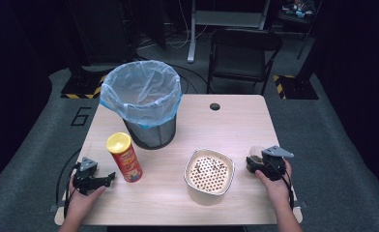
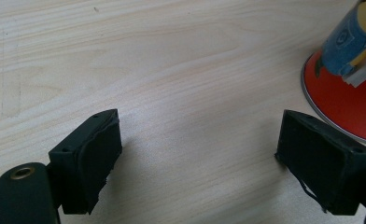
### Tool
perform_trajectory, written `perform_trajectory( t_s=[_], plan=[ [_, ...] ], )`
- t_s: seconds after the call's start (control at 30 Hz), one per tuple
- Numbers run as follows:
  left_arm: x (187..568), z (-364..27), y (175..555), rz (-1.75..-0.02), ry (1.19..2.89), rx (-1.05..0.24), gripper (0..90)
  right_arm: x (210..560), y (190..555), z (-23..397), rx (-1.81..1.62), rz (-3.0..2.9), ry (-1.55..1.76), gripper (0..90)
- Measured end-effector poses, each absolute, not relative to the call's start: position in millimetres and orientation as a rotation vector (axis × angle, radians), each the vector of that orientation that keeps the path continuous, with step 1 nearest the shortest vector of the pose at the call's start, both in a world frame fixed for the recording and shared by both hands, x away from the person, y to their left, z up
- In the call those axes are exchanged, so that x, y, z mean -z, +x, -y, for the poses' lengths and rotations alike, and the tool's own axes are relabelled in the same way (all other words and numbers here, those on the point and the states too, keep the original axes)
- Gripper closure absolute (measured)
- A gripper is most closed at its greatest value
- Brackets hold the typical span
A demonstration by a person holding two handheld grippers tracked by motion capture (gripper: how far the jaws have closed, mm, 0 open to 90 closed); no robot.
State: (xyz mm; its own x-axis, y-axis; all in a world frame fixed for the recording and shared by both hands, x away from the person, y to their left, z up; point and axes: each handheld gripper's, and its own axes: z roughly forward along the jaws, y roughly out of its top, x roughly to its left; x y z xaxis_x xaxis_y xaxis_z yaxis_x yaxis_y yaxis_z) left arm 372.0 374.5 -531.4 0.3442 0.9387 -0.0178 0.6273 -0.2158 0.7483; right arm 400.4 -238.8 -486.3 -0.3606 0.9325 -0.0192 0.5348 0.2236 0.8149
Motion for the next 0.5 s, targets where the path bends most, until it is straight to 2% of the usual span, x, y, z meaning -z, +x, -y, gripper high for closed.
perform_trajectory(
  t_s=[0.13, 0.5],
  plan=[
    [531, -374, 373, -1.370, 1.937, -0.595, 13.3, 485, 400, 241, -1.019, -2.008, 1.330, 33.8],
    [531, -374, 373, -1.373, 1.945, -0.584, 13.3, 467, 395, 246, -1.035, -2.055, 1.264, 34.5]
  ],
)
